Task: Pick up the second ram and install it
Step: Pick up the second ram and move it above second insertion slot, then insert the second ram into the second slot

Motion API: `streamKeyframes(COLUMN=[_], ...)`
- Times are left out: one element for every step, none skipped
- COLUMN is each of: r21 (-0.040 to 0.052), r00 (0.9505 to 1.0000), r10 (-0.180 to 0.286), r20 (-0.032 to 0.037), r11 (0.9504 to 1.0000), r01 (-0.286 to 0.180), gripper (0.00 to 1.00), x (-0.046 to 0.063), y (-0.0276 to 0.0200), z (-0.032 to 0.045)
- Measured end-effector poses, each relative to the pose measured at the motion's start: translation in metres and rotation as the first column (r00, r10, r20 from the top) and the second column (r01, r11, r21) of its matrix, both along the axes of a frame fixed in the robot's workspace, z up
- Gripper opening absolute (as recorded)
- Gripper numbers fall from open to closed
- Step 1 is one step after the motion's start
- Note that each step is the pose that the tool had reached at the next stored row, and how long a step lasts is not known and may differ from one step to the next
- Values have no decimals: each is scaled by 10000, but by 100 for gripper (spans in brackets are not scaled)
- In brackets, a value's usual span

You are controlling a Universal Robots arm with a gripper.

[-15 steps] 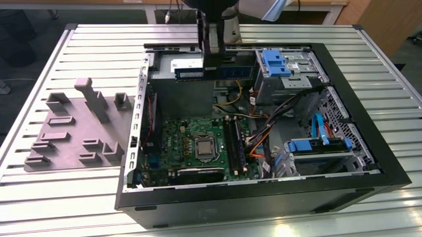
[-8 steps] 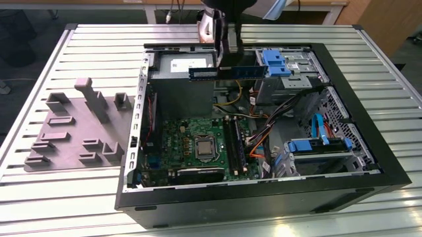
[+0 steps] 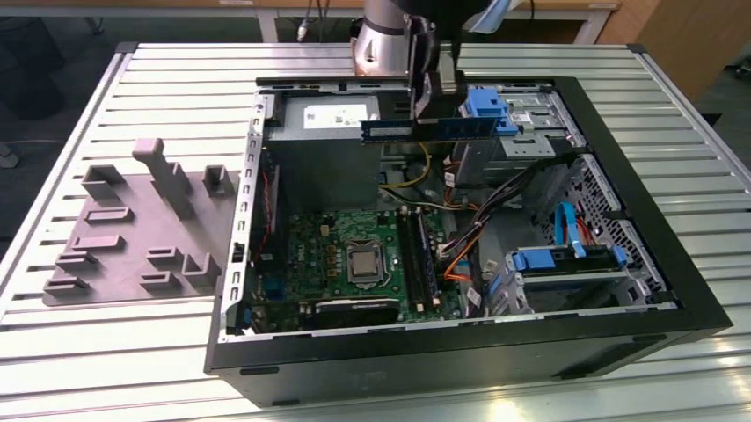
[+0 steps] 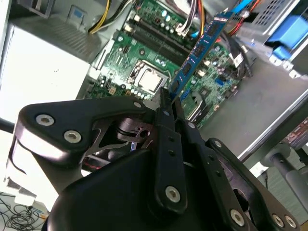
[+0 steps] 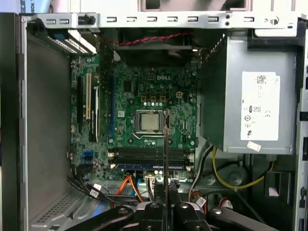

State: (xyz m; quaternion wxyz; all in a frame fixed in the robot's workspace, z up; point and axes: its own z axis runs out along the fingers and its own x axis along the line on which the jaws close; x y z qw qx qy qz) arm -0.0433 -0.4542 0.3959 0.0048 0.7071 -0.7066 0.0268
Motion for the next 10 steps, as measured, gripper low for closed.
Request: streamKeyframes(r21=[0,0,1,1,1,1,0,0,0,0], r00=[10000,10000,10000,10000,10000,10000,10000,10000,10000,10000], r10=[0,1,1,0,1,0,-1,0,0,0], r20=[0,0,0,1,0,0,0,0,0,0], r11=[10000,10000,10000,10000,10000,10000,10000,10000,10000,10000], r01=[0,-1,-1,0,-1,0,1,0,0,0], gripper=[14,14,14,14,14,14,14,14,14,14], x=[28,55,76,90,94,94,95,100,105,106], y=[0,0,-1,-1,-1,-1,0,0,0,0], z=[0,0,0,-1,0,0,0,0,0,0])
